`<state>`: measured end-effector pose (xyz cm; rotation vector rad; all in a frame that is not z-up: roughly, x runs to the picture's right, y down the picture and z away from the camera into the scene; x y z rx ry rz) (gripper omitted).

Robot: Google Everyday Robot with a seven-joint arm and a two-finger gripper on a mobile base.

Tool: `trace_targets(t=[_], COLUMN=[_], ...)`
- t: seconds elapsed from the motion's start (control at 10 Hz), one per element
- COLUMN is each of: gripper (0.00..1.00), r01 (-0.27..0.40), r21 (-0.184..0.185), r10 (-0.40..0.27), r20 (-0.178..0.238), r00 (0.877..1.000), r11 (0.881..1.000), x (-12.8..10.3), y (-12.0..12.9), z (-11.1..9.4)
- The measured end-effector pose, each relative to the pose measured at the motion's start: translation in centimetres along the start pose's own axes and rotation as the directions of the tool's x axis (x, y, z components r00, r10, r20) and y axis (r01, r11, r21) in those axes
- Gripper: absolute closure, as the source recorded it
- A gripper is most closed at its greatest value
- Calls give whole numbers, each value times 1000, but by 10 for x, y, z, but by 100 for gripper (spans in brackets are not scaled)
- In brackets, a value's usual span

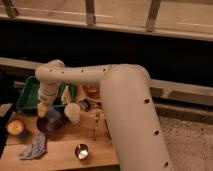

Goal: Place sponge in purple bowl

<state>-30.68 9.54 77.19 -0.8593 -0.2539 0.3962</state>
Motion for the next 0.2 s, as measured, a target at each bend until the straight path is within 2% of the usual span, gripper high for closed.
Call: trace_targets(t=[0.2], gripper=[20], r01=[-3], r21=[1], r10=[3], r20=[0], r00=[1000], r11=[1000], x=[1], y=[-1], z=[-1])
